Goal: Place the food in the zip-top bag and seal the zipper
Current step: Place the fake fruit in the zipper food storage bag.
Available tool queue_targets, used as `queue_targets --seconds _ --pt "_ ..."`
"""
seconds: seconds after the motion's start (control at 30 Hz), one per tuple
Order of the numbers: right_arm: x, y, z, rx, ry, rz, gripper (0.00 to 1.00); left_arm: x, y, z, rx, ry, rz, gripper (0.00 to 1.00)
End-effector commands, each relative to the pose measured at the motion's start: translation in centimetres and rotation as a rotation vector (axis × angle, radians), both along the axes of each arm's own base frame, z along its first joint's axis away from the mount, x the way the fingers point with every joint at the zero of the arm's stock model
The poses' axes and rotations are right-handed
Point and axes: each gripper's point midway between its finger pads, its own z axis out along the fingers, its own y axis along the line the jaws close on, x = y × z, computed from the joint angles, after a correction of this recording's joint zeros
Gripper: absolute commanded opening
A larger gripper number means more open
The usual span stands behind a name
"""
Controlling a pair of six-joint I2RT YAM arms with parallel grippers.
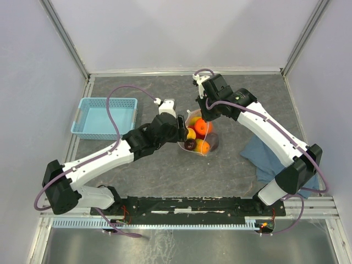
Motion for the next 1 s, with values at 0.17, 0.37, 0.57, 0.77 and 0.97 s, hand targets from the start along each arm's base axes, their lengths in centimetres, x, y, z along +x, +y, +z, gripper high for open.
queue_targets --seconds 0.17,0.37,0.57,0.77,0.97 --pt "0.6 1.6 0.6 0.053 -0.027 0.030 0.02 1.6 -2.1 1.5 -0.047 -0.026 0.014 0.42" --pt "-0.1 1.7 1.1 0.057 -0.029 0.049 0.20 1.6 -1.8 3.3 -0.154 -0.024 0.080 0.04" --pt "-1.4 1.3 1.8 0.059 -0.047 0.052 0.39 1.5 -1.6 4.6 -0.289 -0.017 0.144 0.03" --pt "-3.1 0.3 1.6 0.042 -0.065 0.018 0.47 1.6 -1.0 5.5 -0.375 -0.016 0.207 0.03" --pt "-4.6 -0.2 -0.1 0.030 -0.041 -0.043 0.50 1.4 -1.2 5.8 -0.416 -0.013 0.204 0.03"
